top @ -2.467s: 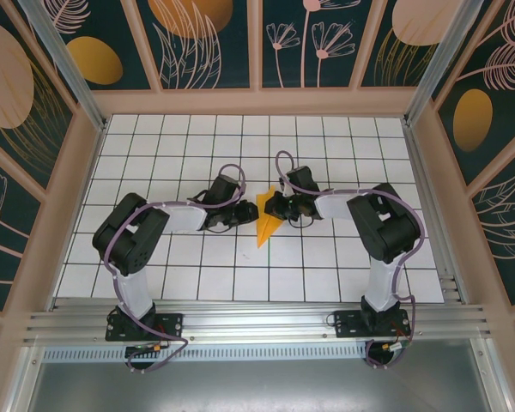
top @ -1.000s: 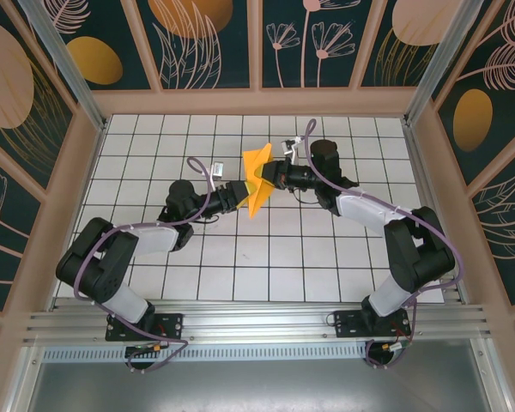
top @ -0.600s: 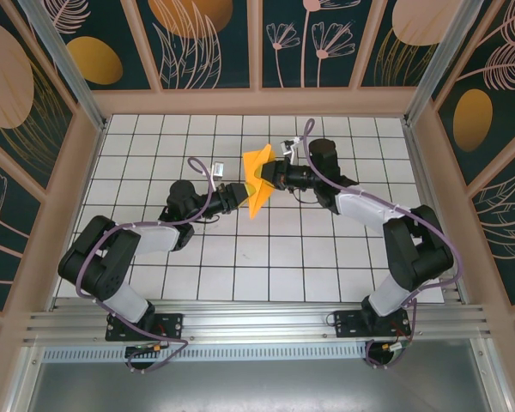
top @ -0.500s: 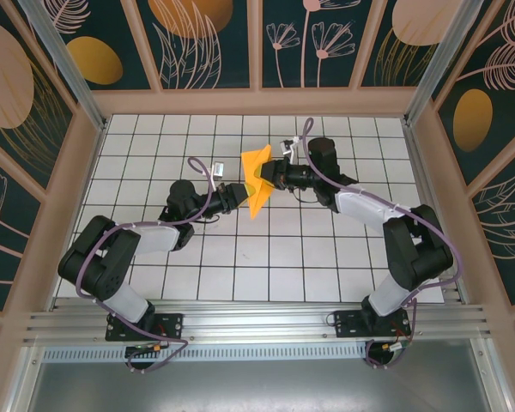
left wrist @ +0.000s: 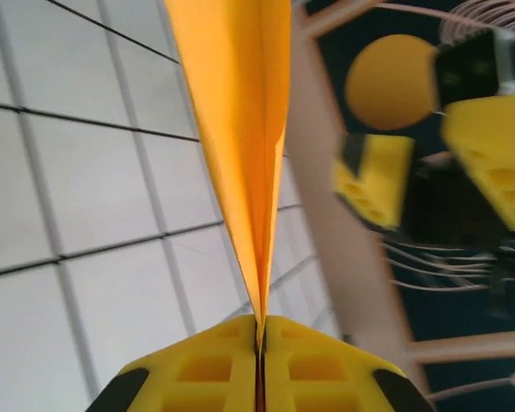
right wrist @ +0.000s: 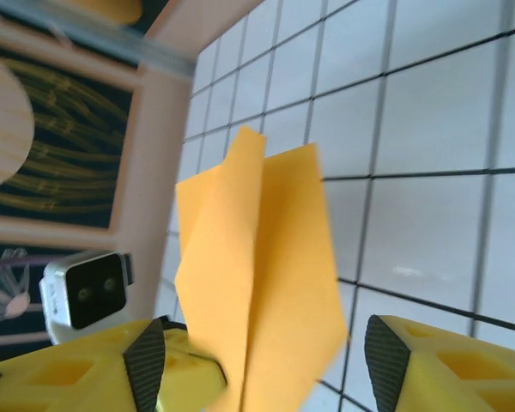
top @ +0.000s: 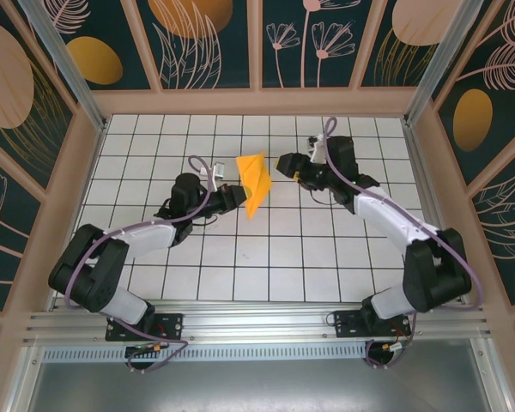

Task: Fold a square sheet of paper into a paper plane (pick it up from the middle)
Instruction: Turn over the paper at the center of the table.

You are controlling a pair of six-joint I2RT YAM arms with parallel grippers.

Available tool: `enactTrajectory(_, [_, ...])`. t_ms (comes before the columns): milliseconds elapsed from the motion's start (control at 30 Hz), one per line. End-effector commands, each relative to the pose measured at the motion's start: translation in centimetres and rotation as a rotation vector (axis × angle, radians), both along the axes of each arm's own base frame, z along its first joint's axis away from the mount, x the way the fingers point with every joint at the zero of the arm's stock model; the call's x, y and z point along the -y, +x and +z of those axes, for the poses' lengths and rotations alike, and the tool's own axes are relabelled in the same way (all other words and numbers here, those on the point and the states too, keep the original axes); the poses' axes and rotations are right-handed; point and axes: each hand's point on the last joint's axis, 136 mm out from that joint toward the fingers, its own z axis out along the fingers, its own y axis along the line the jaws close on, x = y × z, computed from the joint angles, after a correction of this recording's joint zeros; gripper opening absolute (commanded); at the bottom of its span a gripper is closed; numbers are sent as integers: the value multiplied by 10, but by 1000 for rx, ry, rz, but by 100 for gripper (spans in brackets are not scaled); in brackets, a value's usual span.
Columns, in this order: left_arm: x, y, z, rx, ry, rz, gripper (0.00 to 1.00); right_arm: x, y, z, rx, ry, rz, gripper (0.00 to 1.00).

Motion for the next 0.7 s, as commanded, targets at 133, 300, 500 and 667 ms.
enactTrajectory(133, [-93,21,-48,28,784,262,9,69,-8,-38,-14,-254,-284,70])
enactTrajectory(300, [-120,29,-54,53,1128,351,10,81,-10,-52,-42,-288,-338,70])
enactTrajectory(500, [-125,38,-81,44,1385,366,8,89,-10,-61,-68,-310,-368,70])
enactTrajectory(667, [-111,44,-108,35,1457,322,8,98,-12,-68,-96,-306,-397,70])
